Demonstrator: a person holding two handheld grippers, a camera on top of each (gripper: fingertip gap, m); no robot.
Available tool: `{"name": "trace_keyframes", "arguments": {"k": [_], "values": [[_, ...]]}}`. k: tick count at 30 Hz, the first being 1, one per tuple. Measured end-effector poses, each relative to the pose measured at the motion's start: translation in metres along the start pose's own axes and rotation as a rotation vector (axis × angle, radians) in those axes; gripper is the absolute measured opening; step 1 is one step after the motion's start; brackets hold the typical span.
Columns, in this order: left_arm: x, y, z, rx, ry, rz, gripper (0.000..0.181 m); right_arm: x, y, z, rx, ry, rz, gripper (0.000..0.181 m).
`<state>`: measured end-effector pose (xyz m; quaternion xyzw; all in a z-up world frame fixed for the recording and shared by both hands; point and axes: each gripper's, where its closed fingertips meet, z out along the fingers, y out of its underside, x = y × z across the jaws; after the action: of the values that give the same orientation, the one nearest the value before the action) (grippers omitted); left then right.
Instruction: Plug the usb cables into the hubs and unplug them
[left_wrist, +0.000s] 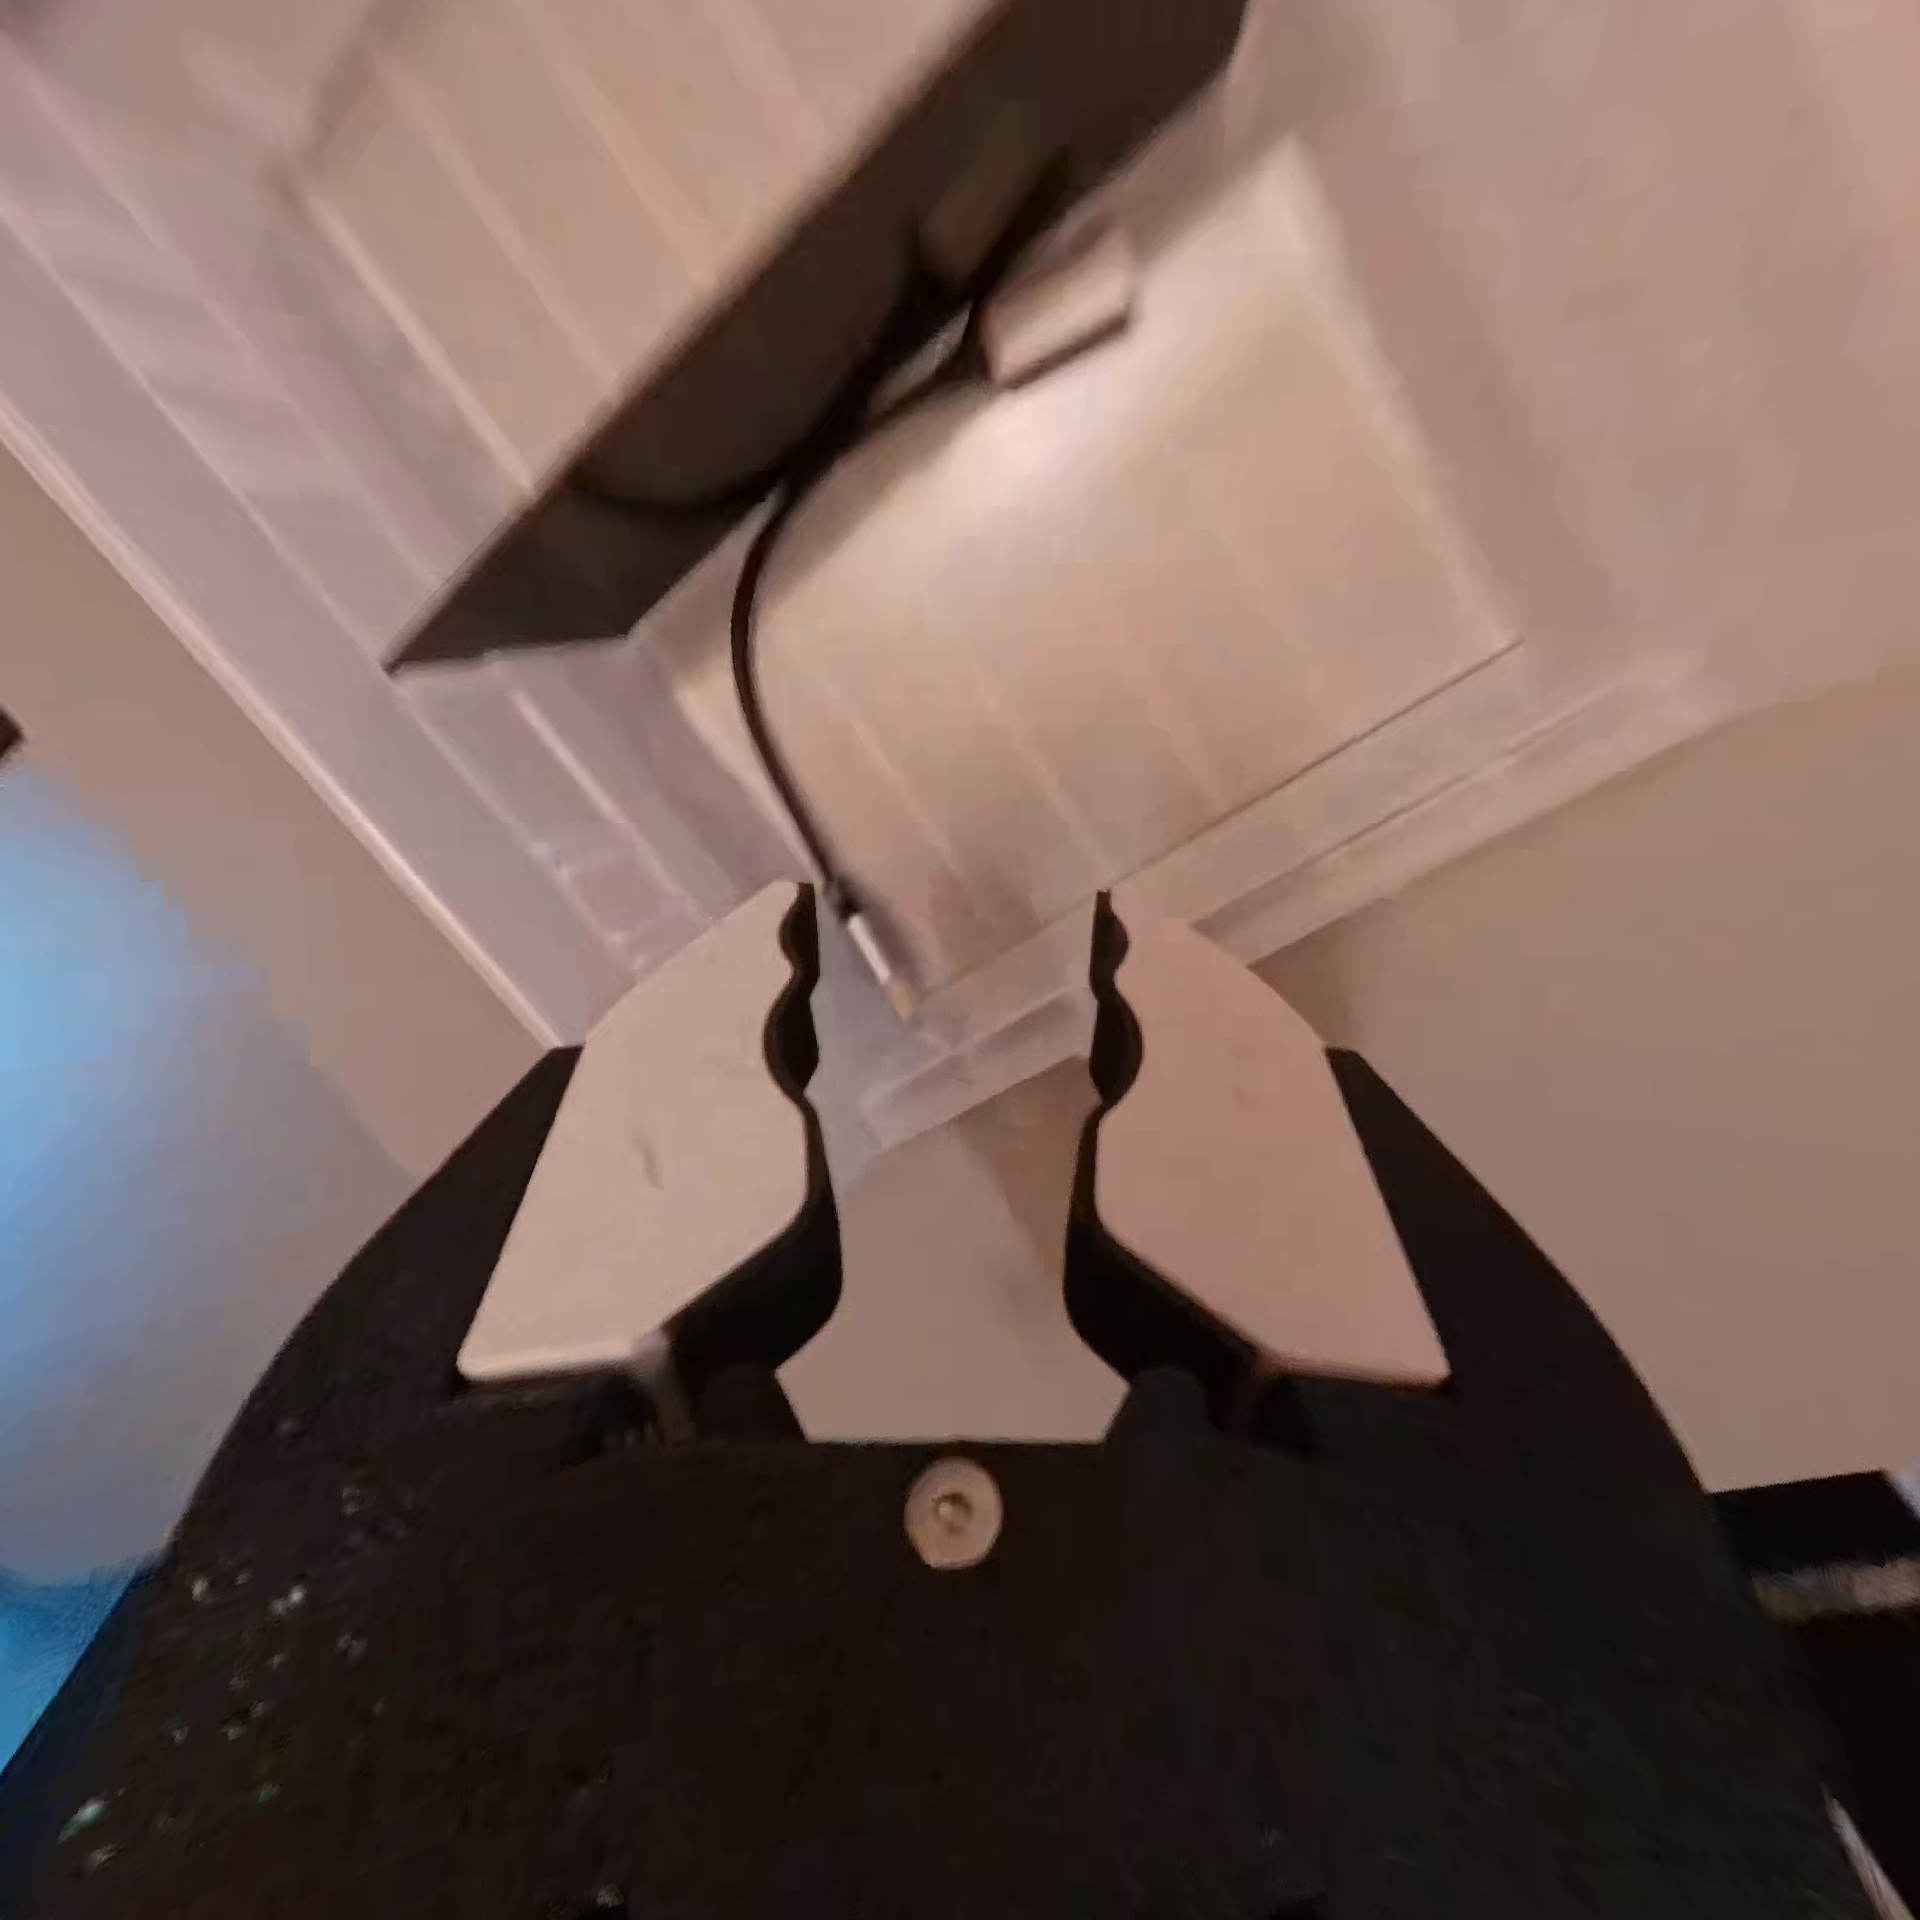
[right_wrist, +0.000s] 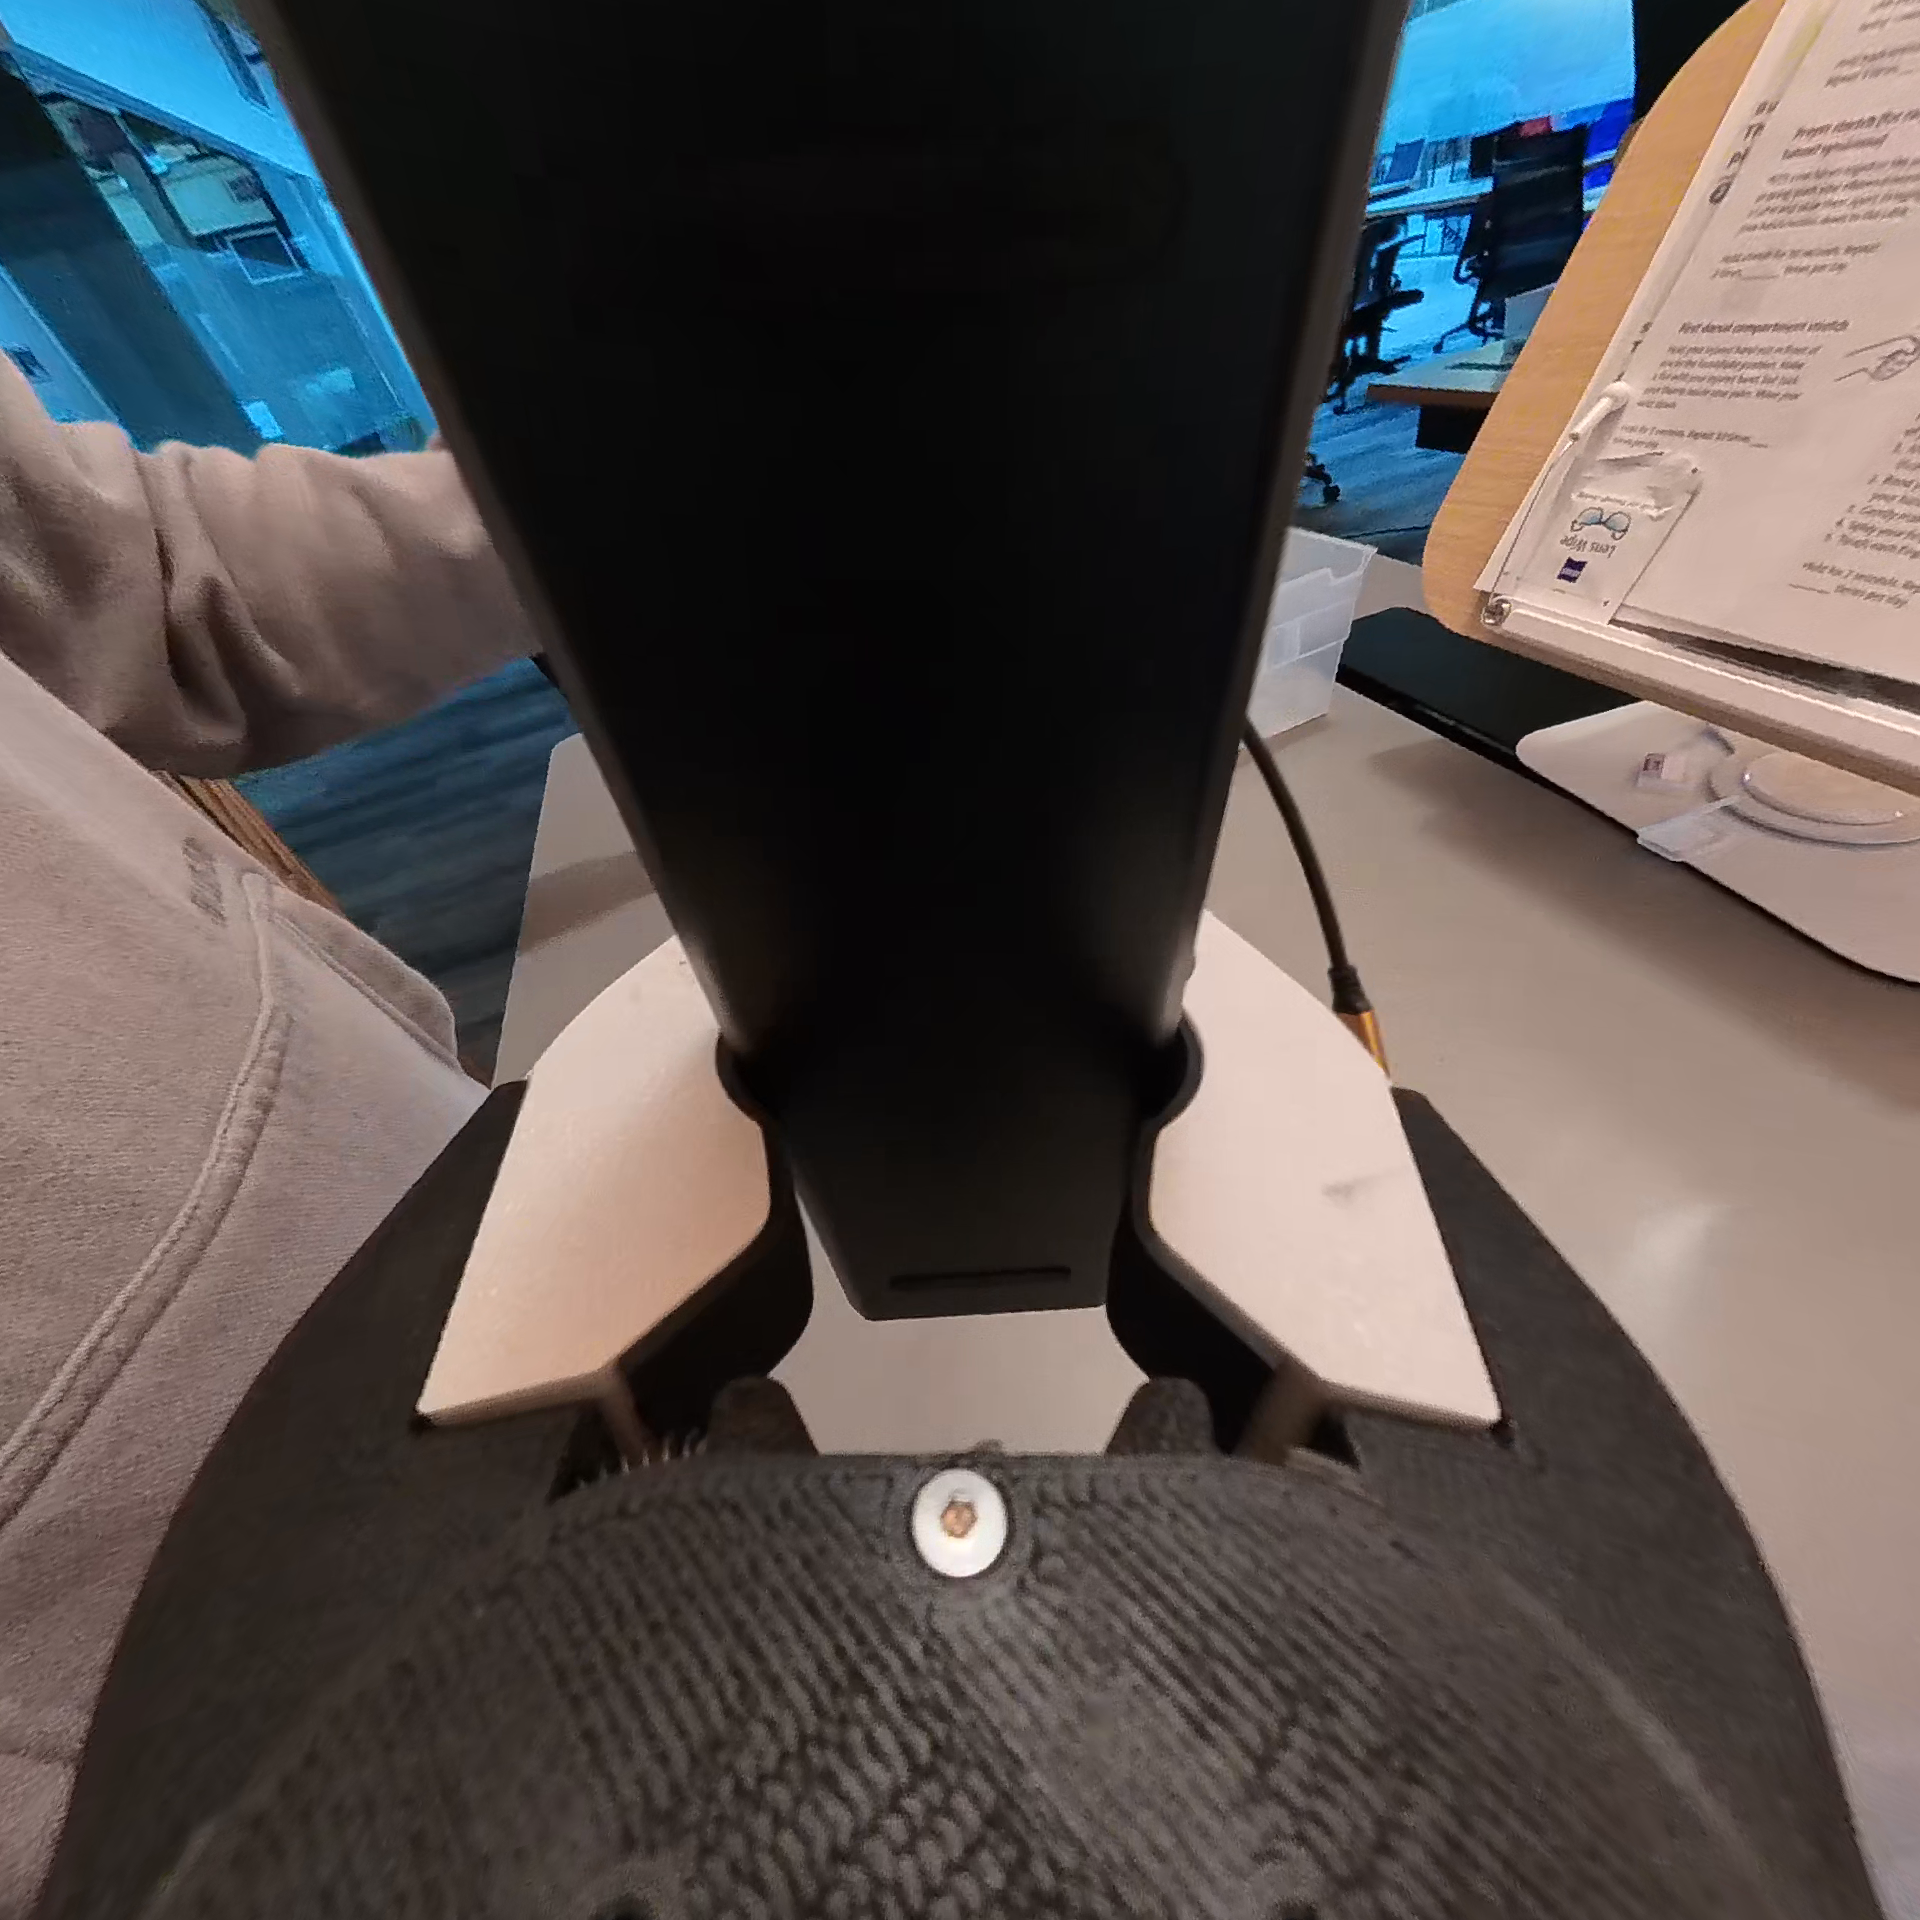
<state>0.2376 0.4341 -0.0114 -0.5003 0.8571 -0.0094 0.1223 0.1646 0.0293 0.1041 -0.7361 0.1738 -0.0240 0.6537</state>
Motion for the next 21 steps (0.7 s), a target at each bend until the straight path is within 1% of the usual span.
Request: {"name": "trace_keyframes", "arguments": {"k": [1, 2, 4, 5, 8, 10, 13, 15, 17, 18, 21], "values": [[-0.006, 0.011, 0.011, -0.079, -0.045, 0.011, 0.05, 0.0, 0.001, 0.001, -0.001, 0.0, 0.0, 0.073], [-0.01, 0.018, 0.021, -0.138, -0.082, 0.029, 0.05, -0.001, 0.001, 0.002, -0.004, -0.003, 0.0, 0.073], [-0.008, 0.026, 0.035, -0.22, -0.095, 0.044, 0.05, -0.003, 0.004, 0.003, -0.011, -0.02, 0.004, 0.073], [-0.009, 0.028, 0.04, -0.26, -0.107, 0.042, 0.05, -0.003, 0.005, 0.003, -0.014, -0.017, 0.004, 0.073], [-0.021, 0.031, 0.049, -0.36, -0.203, 0.033, 0.047, -0.005, 0.009, 0.001, -0.014, -0.031, 0.016, 0.072], [-0.024, 0.038, 0.052, -0.449, -0.223, 0.001, 0.034, -0.004, 0.01, -0.001, -0.013, -0.033, 0.023, 0.072], [-0.026, 0.043, 0.055, -0.535, -0.261, -0.016, 0.02, -0.003, 0.01, -0.003, -0.004, -0.039, 0.029, 0.072], [-0.025, 0.049, 0.056, -0.603, -0.269, -0.018, 0.001, -0.002, 0.011, -0.005, -0.001, -0.048, 0.033, 0.073], [-0.028, 0.053, 0.057, -0.643, -0.288, -0.031, 0.0, 0.001, 0.011, -0.008, 0.008, -0.047, 0.04, 0.072], [-0.027, 0.054, 0.058, -0.65, -0.275, -0.045, 0.0, 0.002, 0.012, -0.009, 0.009, -0.048, 0.044, 0.072], [-0.028, 0.051, 0.063, -0.614, -0.231, -0.081, 0.0, 0.004, 0.012, -0.013, 0.017, -0.037, 0.037, 0.072]]}}
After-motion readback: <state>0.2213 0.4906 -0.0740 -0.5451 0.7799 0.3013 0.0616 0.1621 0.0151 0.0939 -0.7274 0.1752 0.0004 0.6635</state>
